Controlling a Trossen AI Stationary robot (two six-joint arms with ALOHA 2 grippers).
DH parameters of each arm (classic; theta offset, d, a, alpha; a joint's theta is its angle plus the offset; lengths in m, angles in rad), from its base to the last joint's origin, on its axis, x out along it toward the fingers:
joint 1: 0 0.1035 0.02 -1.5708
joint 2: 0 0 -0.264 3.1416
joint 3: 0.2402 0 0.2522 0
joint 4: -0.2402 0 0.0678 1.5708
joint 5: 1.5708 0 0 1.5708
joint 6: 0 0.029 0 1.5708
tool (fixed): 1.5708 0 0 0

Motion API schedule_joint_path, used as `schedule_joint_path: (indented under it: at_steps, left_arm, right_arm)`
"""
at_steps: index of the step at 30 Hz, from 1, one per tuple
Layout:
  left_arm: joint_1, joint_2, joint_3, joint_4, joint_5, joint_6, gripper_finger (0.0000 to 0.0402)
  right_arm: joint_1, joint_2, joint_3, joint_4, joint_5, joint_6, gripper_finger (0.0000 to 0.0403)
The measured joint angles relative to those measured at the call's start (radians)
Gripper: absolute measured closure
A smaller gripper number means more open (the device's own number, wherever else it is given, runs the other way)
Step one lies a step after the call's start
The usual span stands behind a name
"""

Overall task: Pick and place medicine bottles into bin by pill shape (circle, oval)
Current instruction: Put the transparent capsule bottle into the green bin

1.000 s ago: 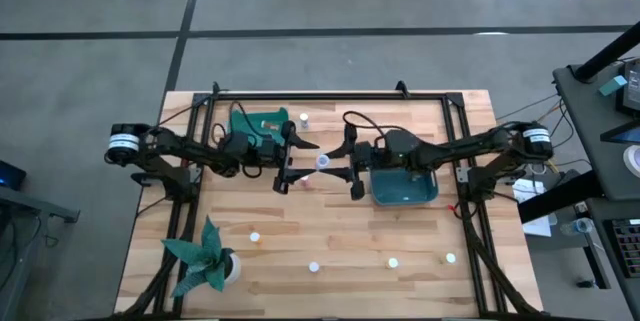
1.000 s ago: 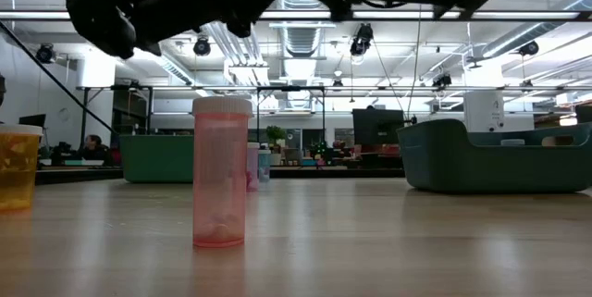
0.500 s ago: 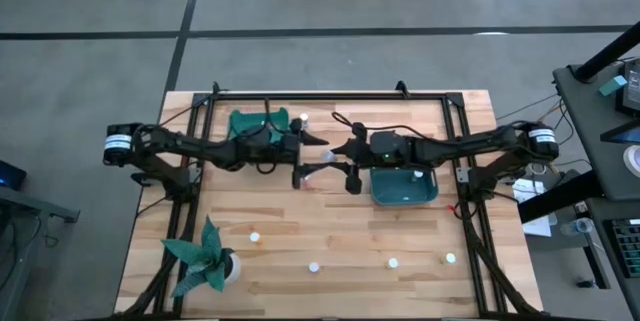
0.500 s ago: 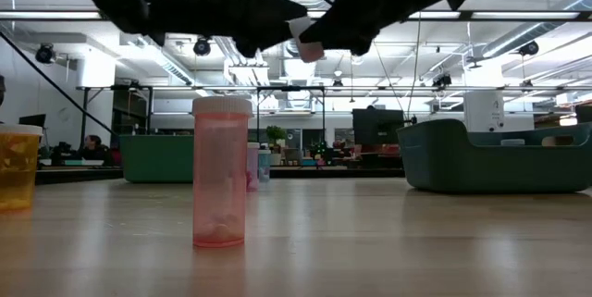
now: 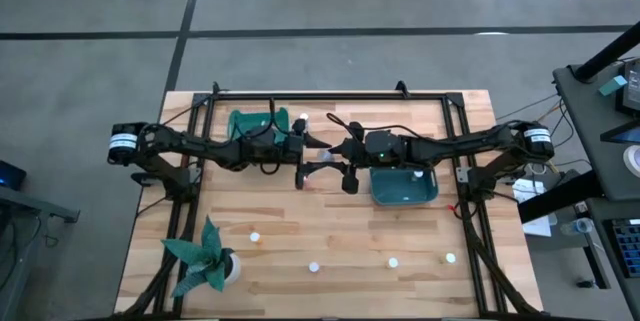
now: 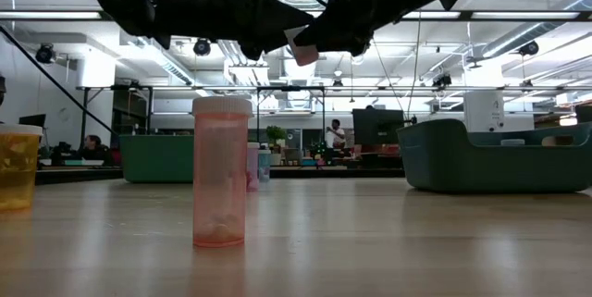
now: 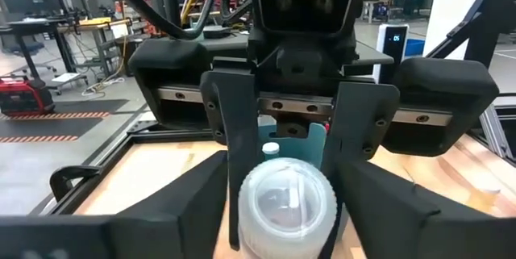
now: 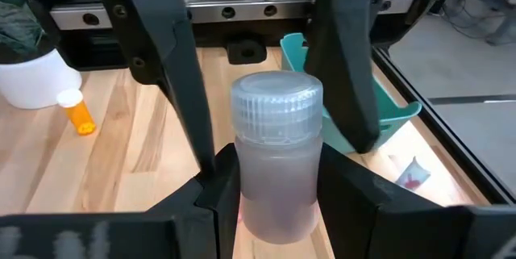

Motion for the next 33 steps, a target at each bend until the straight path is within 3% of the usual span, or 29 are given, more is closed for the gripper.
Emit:
schedule_joint_path:
  at_steps: [7,13,19,24,28,30,33]
  left_arm:
    - [-0.001,0.000,-0.001,0.000,0.000,0.000,0.0290]
    - [0.000,-0.007,-0.002,0.016,0.000,-0.027,0.0289]
    - [0.000,-0.069,-0.002,0.054,0.010,-0.064,0.0289]
    - [0.008,-0.153,-0.006,0.130,0.076,-0.154,0.0289]
    - [0.030,-0.200,-0.003,0.252,0.074,-0.388,0.0289]
    - [0.037,-0.218,0.007,0.170,0.072,-0.411,0.0289]
    - [0.080,-0.271,0.027,-0.109,0.012,-0.374,0.0289]
  right_arm:
    - [0.000,0.000,0.000,0.001,-0.002,0.011,0.0262]
    - [0.000,-0.015,0.000,0.008,-0.002,0.026,0.0198]
    - [0.000,-0.114,-0.002,-0.078,-0.002,0.026,0.0146]
    - [0.003,-0.217,-0.026,-0.144,-0.003,0.038,0.0135]
    - [0.003,-0.274,-0.080,-0.143,-0.003,0.049,0.0142]
    - [0.003,-0.293,-0.103,-0.137,-0.003,0.067,0.0148]
    - [0.002,-0.303,-0.128,-0.109,-0.003,0.087,0.0151]
